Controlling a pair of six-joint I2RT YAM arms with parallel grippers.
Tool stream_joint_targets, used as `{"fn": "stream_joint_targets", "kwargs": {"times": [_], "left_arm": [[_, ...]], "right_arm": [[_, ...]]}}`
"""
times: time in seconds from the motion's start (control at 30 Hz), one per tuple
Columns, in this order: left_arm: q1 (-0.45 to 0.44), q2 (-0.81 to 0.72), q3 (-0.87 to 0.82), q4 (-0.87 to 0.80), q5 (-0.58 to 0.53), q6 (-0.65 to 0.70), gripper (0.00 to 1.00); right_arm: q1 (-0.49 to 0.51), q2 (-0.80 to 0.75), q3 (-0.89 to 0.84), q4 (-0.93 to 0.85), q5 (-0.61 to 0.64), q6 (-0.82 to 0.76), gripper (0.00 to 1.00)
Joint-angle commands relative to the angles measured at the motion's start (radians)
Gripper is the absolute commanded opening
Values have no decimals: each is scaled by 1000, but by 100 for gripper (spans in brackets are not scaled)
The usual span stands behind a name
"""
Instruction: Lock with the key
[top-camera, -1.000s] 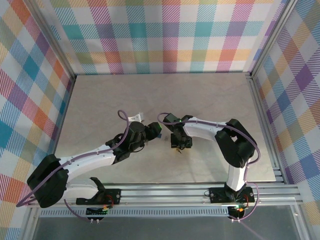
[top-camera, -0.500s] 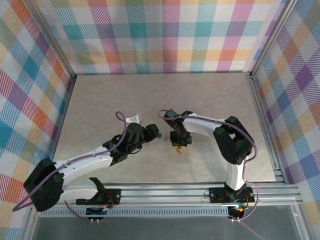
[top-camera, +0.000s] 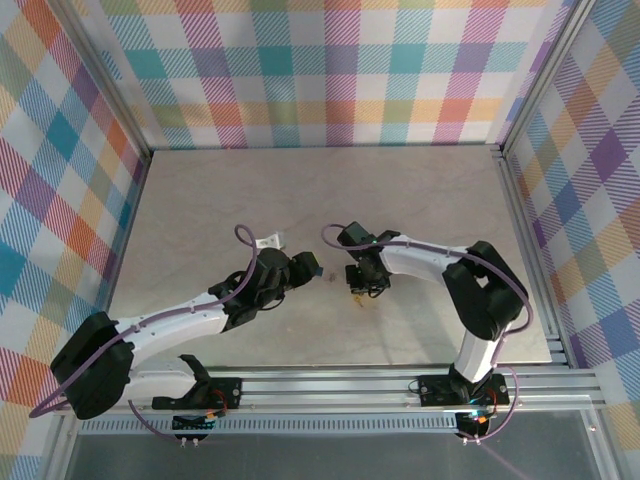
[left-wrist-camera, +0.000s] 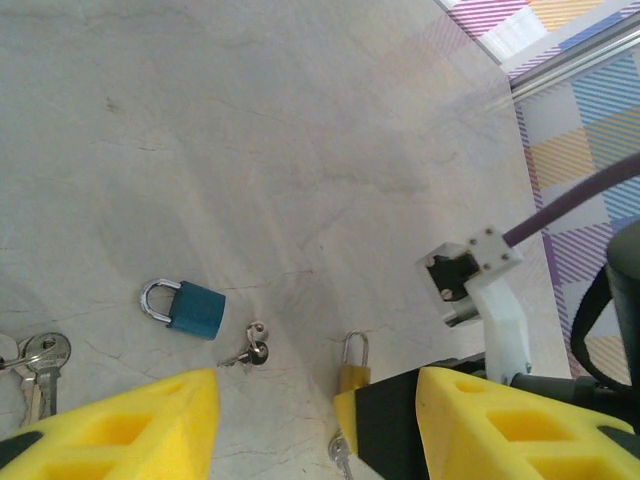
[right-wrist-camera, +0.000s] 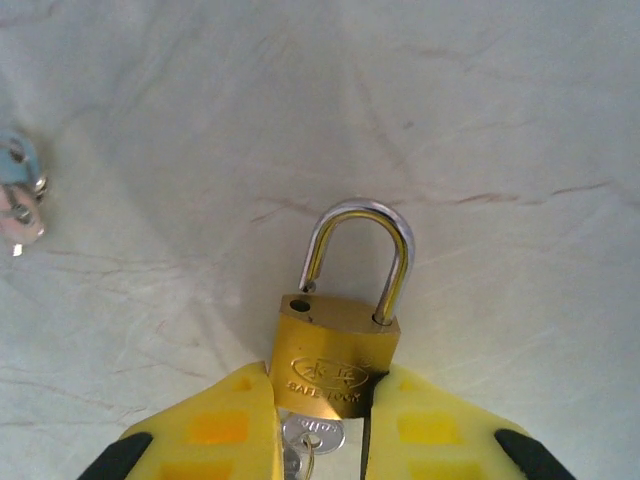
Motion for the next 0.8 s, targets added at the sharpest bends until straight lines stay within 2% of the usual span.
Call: {"fn": "stream_joint_targets", "kwargs": {"times": [0.0, 0.13, 0.57, 0.77], "left_arm": [[5, 15, -4, 37, 11, -9, 55], [3, 42, -2, 59, 23, -22, 55], [-5, 187, 67, 190, 112, -106, 55], [-4, 247, 102, 233, 147, -136, 55]], "right_arm": [[-20, -80, -41, 82, 25, -59, 0], [-20, -178, -114, 123, -2, -90, 0], [-19, -470, -339, 376, -210, -183, 0], [-19, -551, -425, 453, -213, -206, 0]]}}
